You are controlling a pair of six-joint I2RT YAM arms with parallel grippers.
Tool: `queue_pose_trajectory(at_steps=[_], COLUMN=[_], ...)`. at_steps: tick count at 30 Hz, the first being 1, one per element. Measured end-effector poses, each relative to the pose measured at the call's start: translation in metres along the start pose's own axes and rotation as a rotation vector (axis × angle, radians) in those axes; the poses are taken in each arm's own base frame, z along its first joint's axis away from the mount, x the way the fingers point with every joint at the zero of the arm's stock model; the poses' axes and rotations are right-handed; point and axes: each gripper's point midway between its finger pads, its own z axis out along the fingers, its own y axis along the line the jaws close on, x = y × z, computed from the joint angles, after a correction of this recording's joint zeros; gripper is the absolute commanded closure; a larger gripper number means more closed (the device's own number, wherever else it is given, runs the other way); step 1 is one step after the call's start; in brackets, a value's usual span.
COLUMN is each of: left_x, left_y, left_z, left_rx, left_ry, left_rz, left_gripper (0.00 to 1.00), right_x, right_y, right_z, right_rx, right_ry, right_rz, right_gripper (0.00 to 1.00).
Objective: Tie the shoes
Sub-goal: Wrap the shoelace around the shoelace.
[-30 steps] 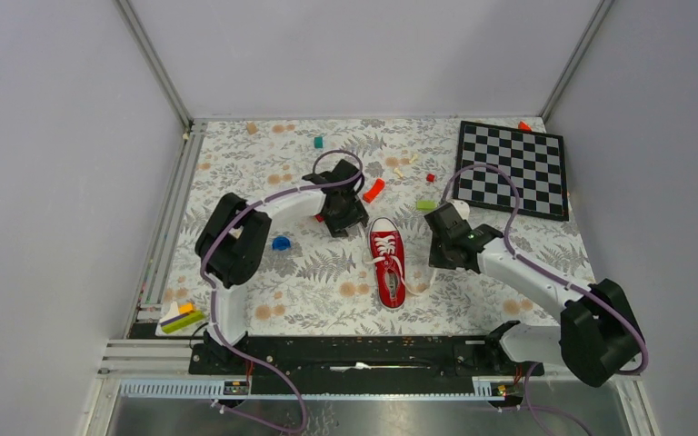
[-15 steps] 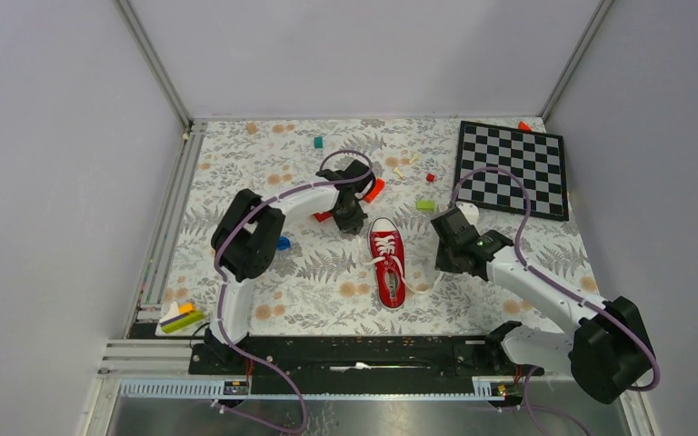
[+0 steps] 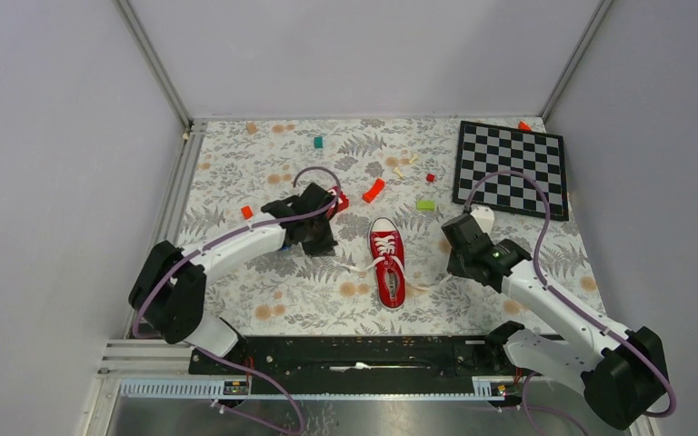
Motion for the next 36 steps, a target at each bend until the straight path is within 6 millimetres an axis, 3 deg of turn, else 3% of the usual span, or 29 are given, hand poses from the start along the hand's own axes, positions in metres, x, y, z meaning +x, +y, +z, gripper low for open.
queue_pose_trajectory(at_steps=[3, 7, 13, 17, 20, 23, 26, 28, 31, 36], left_x=[0.026, 0.051, 0.042, 0.029, 0.028, 0.047, 0.074, 0.086, 0.085, 0.061], left_y=[0.01, 0.017, -0.004, -0.014, -0.011, 0.012, 0.043, 0.055, 0.047, -0.006], left_z=[0.005, 0.009, -0.019, -0.042, -0.042, -0.028, -0.019, -0.023, -0.035, -0.058], left_rx=[0.027, 0.031, 0.143, 0.21, 0.214, 0.179, 0.137, 0.118, 0.149, 0.305], left_ry=[0.061, 0.132, 0.071, -0.002, -0.014, 0.03, 0.103, 0.136, 0.11, -0.042], left_rz=[0.05, 0.108, 0.148, 0.167, 0.186, 0.212, 0.233, 0.261, 0.328, 0.483], left_gripper=[1.0, 1.0, 1.0, 1.0, 0.98, 0.52, 0.25, 0.18, 0.15, 0.19], right_x=[0.011, 0.014, 0.003, -0.007, -0.006, -0.007, -0.01, -0.014, -0.018, -0.036], right_y=[0.005, 0.008, 0.024, 0.064, 0.098, 0.112, 0.108, 0.105, 0.098, 0.077], right_z=[0.002, 0.002, -0.011, -0.034, -0.051, -0.052, -0.049, -0.048, -0.045, -0.041], right_rx=[-0.032, -0.049, -0.125, -0.286, -0.386, -0.413, -0.386, -0.368, -0.335, -0.292], right_ry=[0.043, 0.062, 0.051, 0.023, 0.022, 0.02, 0.001, -0.019, -0.04, -0.065], right_rz=[-0.007, -0.009, 0.009, -0.028, -0.09, -0.11, -0.109, -0.107, -0.103, -0.02], right_gripper=[0.5, 0.46, 0.42, 0.41, 0.41, 0.41, 0.37, 0.36, 0.36, 0.36])
